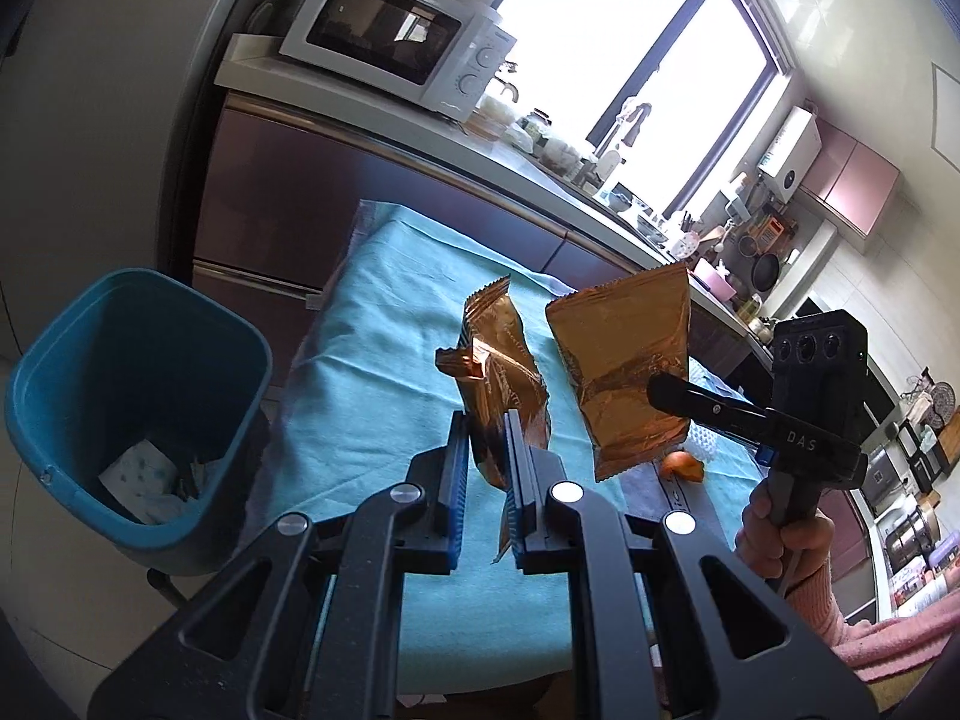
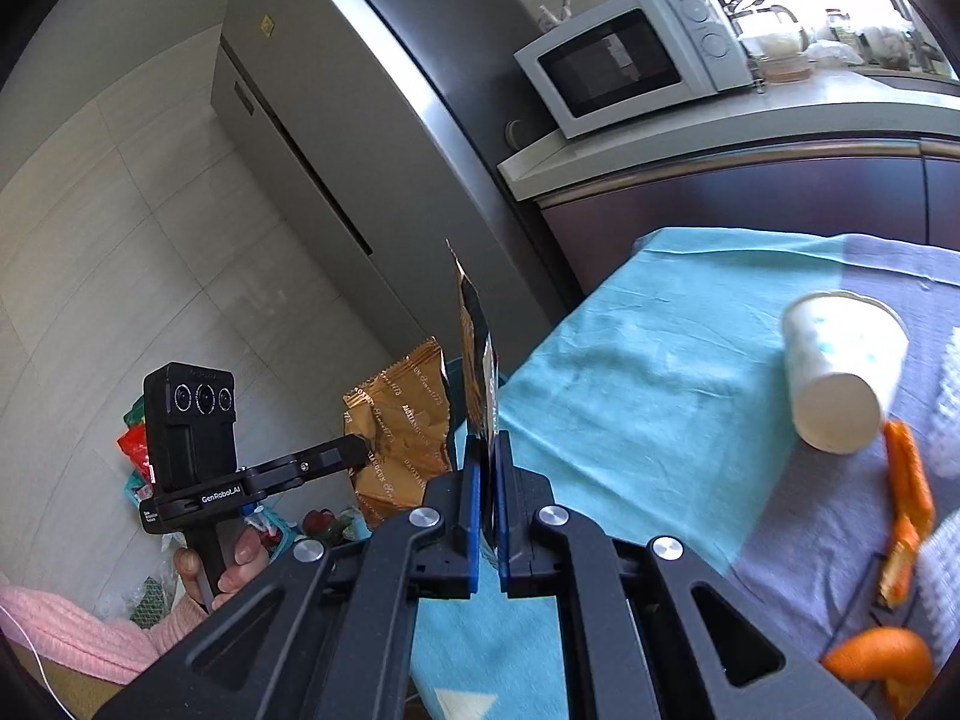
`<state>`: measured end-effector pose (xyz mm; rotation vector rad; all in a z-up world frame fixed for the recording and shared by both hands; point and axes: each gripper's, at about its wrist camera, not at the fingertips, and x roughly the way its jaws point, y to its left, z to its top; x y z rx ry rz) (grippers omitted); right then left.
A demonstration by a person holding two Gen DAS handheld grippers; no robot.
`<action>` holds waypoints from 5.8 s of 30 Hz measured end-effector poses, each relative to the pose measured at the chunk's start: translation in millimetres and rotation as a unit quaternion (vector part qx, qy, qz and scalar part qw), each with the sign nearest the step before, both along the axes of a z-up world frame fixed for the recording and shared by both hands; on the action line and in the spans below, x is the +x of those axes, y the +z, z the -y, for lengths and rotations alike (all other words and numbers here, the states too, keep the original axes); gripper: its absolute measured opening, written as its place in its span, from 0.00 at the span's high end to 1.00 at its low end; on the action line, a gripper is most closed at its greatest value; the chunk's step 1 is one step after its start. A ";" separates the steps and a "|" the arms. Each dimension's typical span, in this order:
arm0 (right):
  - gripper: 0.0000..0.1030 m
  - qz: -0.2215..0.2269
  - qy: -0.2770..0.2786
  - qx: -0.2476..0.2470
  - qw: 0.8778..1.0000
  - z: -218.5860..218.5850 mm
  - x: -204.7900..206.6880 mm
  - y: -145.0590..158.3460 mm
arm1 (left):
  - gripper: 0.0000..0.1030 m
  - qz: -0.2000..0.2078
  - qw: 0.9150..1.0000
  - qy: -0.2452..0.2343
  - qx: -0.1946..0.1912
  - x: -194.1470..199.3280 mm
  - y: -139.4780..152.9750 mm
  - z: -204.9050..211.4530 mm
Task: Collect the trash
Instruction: 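Carry both gold wrappers over the teal bin, then open both grippers over the teal bin to drop the wrappers, then return both tools to the table toward the paper cup and foam nets, then grasp the blue-dotted paper cup with the left gripper while the right gripper grasps a foam net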
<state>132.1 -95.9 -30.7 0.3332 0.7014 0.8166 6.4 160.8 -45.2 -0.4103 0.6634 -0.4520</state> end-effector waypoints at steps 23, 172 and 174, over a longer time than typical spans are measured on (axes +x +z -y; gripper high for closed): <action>0.97 -0.046 0.089 -0.011 0.995 -123.0 68.3 -8.4 | 0.89 -0.018 0.989 0.146 0.027 6.1 -12.3 -102.0; 0.90 -0.047 -0.280 0.040 0.958 222.9 -51.8 -42.3 | 0.47 -0.041 0.988 -0.111 0.103 163.3 -20.2 250.5; 0.90 -0.042 -0.272 0.044 0.960 220.2 -53.7 -37.5 | 0.48 -0.031 0.987 -0.114 0.106 154.9 -16.1 245.6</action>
